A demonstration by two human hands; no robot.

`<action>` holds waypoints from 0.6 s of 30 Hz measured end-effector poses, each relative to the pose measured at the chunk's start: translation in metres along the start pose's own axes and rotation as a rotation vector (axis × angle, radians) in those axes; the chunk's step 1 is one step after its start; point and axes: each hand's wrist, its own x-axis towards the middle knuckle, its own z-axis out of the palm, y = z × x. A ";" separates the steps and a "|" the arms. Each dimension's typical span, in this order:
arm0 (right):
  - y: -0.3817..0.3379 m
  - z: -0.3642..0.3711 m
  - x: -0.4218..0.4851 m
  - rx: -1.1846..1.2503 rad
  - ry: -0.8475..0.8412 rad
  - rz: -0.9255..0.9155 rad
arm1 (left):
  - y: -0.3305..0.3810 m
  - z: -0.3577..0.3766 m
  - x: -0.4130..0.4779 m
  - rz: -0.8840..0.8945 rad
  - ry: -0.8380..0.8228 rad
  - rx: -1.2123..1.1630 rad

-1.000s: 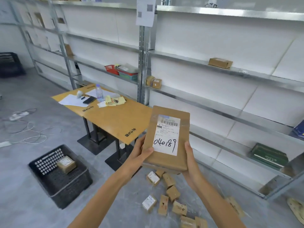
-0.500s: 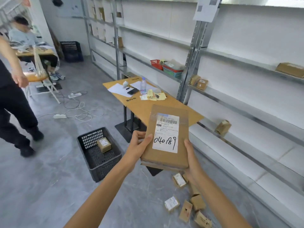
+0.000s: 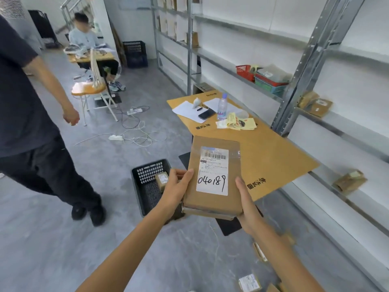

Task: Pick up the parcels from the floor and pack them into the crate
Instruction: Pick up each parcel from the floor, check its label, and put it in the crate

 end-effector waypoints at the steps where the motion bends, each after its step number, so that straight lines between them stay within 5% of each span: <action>1: -0.002 0.002 0.014 -0.006 -0.013 -0.002 | 0.002 0.000 0.013 0.002 0.025 0.004; 18: -0.019 0.106 0.180 -0.119 -0.185 0.025 | 0.022 -0.100 0.169 0.062 0.292 0.033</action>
